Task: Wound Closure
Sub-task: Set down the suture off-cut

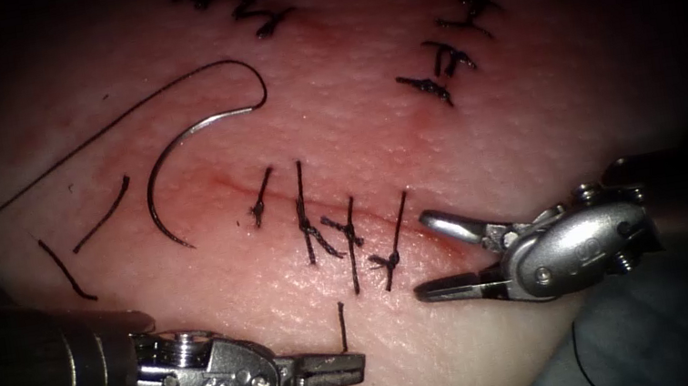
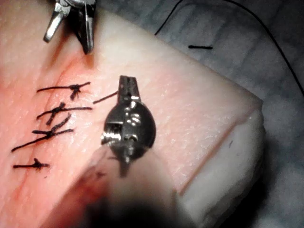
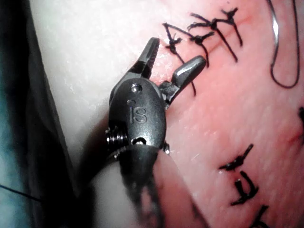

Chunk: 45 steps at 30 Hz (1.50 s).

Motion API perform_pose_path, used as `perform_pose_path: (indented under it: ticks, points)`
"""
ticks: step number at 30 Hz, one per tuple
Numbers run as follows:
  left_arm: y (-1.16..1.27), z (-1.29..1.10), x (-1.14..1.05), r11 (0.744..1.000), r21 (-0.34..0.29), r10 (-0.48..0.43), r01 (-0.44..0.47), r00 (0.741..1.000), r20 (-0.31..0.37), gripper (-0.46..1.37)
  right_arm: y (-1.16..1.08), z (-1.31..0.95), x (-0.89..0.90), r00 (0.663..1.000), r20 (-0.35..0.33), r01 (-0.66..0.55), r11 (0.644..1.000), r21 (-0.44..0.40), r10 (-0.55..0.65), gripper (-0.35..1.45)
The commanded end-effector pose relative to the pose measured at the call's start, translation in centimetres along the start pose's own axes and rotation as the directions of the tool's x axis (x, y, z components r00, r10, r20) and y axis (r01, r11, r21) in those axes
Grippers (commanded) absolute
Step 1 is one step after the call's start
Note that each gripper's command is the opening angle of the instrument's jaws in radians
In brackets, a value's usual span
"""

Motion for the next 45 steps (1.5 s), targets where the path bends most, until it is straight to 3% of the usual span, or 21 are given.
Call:
perform_pose_path:
  ticks: [1, 6, 12, 15, 24, 28, 34, 45]
  points:
    - [-0.02, -0.03, -0.05, 1.000, 0.001, -0.011, 0.011, 1.000, 0.002, -0.35, 0.02, -0.07, -0.02, 1.000, 0.010, 0.005, 1.000, -0.013, -0.005, 1.26]
    - [-0.08, -0.13, -0.24, 0.999, 0.014, -0.046, 0.046, 0.999, 0.004, -0.35, 0.06, -0.20, -0.07, 0.999, 0.032, -0.013, 0.999, -0.041, 0.014, 1.25]
    - [-0.04, -0.17, -0.57, 0.978, 0.026, -0.208, 0.208, 0.978, -0.006, -0.35, 0.08, -0.23, -0.11, 0.998, 0.055, -0.035, 0.998, -0.059, 0.038, 1.23]
    - [0.02, -0.12, -0.73, 0.960, 0.000, -0.280, 0.280, 0.960, -0.016, -0.35, 0.07, -0.22, -0.10, 0.998, 0.055, -0.040, 0.997, -0.061, 0.043, 1.21]
    - [0.08, 0.04, -1.12, 0.900, -0.013, -0.436, 0.436, 0.900, -0.027, 0.53, 0.03, -0.17, -0.10, 0.997, 0.057, -0.043, 0.997, -0.065, 0.047, 1.20]
    - [0.09, 0.00, -1.24, 0.856, 0.025, -0.515, 0.516, 0.856, -0.038, 0.71, 0.01, -0.14, -0.09, 0.997, 0.058, -0.048, 0.997, -0.068, 0.052, 1.20]
    - [0.12, -0.14, -1.35, 0.835, 0.024, -0.548, 0.549, 0.835, -0.042, 0.75, 0.00, -0.13, -0.09, 0.997, 0.058, -0.047, 0.996, -0.069, 0.052, 1.20]
    - [0.19, -0.65, -1.59, 0.829, 0.054, -0.555, 0.557, 0.831, -0.052, 0.71, -0.01, -0.14, -0.08, 0.997, 0.058, -0.047, 0.996, -0.069, 0.051, 1.20]
